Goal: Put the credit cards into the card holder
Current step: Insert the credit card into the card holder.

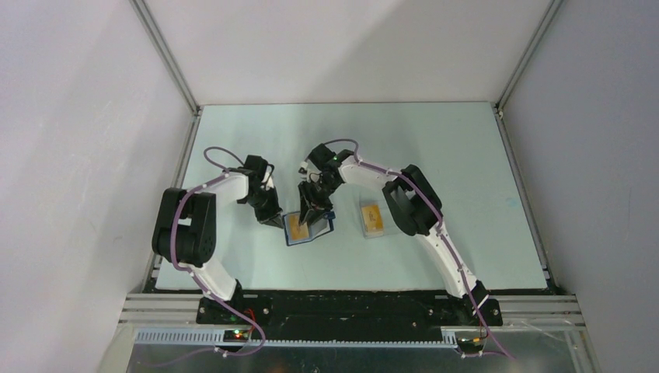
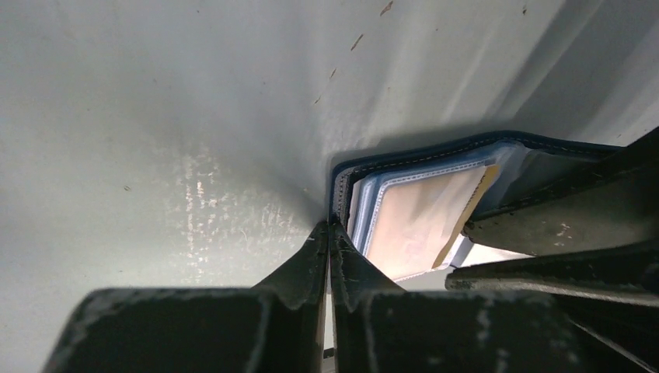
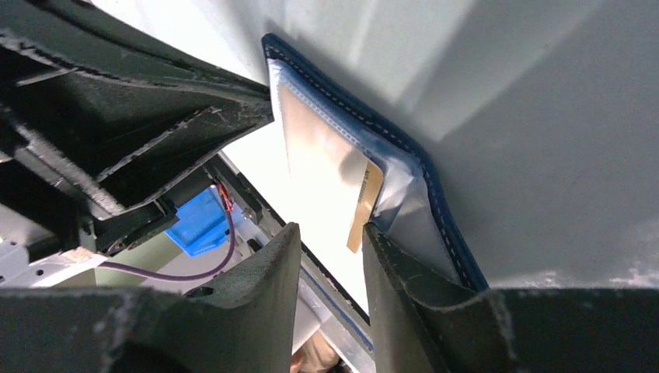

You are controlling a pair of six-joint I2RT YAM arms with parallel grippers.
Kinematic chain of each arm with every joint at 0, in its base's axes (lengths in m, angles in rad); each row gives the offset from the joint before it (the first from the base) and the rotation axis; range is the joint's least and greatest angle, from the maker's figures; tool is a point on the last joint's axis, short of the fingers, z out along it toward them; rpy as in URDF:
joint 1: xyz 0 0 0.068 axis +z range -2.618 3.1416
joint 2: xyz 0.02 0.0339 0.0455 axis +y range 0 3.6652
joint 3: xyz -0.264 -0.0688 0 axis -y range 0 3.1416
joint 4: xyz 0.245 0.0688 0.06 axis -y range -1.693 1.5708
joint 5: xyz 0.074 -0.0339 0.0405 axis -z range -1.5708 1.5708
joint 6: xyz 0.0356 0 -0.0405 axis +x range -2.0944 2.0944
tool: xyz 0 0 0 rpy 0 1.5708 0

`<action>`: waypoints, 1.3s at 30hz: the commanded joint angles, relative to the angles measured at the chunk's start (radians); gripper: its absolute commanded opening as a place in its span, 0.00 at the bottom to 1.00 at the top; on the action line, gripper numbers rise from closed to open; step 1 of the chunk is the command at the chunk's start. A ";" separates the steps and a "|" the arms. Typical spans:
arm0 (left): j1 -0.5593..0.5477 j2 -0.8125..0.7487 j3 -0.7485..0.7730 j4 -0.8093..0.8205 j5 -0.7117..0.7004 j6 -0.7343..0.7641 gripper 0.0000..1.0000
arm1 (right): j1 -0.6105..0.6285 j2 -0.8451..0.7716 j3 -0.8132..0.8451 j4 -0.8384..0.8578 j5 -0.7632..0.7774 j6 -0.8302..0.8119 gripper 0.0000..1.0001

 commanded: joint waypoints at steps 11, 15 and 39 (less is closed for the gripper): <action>-0.018 -0.001 -0.006 0.032 -0.010 -0.021 0.06 | 0.017 -0.007 0.052 -0.042 0.030 -0.018 0.42; -0.018 -0.003 -0.005 0.034 -0.014 -0.024 0.06 | 0.023 -0.045 0.053 -0.093 0.107 -0.069 0.54; -0.020 -0.176 -0.001 0.035 0.078 -0.017 0.15 | 0.007 -0.140 -0.090 -0.172 0.225 -0.165 0.31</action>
